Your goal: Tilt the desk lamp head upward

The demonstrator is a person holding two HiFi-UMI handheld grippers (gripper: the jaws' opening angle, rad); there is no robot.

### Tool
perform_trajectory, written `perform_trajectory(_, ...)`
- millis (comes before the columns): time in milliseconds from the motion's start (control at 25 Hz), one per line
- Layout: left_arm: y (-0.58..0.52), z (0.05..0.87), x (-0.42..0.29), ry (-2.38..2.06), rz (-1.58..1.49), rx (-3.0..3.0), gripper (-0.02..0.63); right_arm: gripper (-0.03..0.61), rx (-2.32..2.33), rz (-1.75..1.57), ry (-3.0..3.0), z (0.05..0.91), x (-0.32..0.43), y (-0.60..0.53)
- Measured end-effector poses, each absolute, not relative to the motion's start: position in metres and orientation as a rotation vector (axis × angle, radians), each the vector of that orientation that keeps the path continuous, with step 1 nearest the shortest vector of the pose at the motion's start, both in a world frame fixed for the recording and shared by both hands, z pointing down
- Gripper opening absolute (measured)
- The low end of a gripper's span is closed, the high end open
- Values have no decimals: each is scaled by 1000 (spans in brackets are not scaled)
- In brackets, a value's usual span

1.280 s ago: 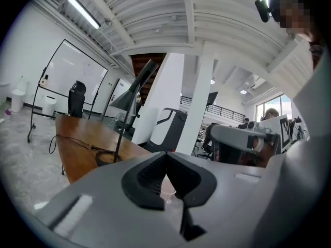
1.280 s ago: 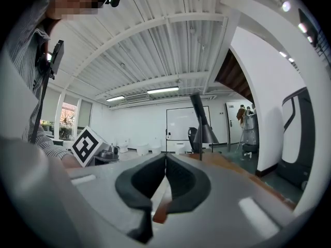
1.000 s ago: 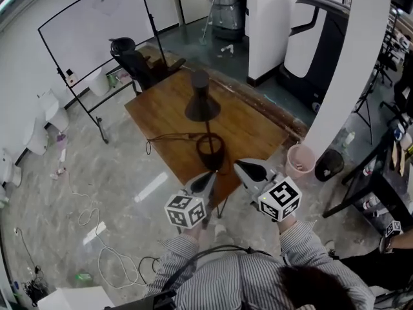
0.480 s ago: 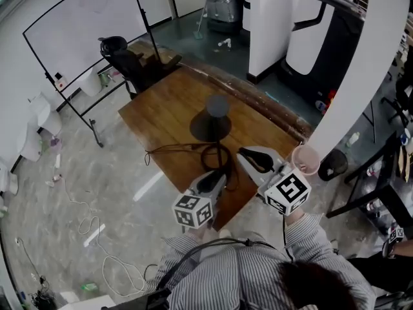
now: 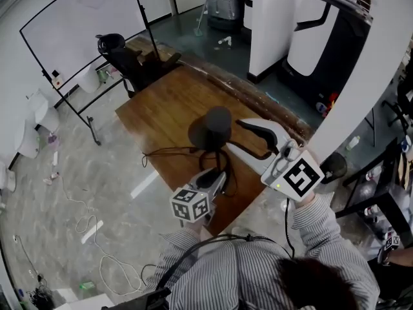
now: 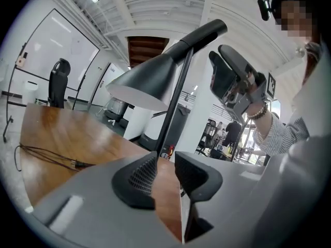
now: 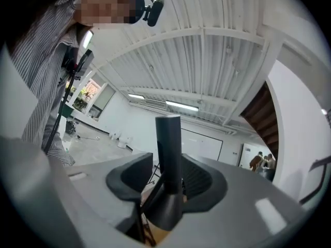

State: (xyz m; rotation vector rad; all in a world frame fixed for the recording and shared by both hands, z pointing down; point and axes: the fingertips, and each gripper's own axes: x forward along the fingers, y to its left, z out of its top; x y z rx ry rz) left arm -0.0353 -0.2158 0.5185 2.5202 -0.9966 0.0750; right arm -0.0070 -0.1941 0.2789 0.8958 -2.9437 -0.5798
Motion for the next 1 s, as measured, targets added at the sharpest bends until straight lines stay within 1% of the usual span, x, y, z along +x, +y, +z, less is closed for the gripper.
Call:
perform_trajectory(80, -218, 521, -38, -996, 65, 2510, 86, 166, 821, -644, -2946, 264, -12, -192)
perform_trajectory(160, -219, 521, -40, -987, 57, 2509, 69, 180, 753, -707, -2935, 253, -18, -192)
perform_trajectory(240, -217, 519, -38, -972, 56, 2520, 83, 190, 694, -763, -2918, 246, -22, -193)
perform_trajectory(280, -216, 518, -38, -968, 57, 2529, 100, 196, 663, -789, -2905, 244, -24, -193)
perform_trajectory(360, -214, 516, -38, -970, 59, 2548, 153, 201, 600, -833, -2884, 242, -29, -193)
perform_trajectory(680, -231, 513, -30, -997, 101, 2585, 160, 201, 415, -938, -2861, 237, -42, -189)
perform_trajectory(760, -236, 514, -26, -999, 109, 2585, 155, 201, 396, -950, -2855, 238, -42, -189)
perform_trajectory(960, -244, 515, -26, -994, 106, 2589, 92, 201, 359, -960, -2863, 238, -41, -190)
perform_trajectory(1000, -244, 515, -25, -989, 112, 2596, 90, 201, 341, -964, -2860, 238, -40, -190)
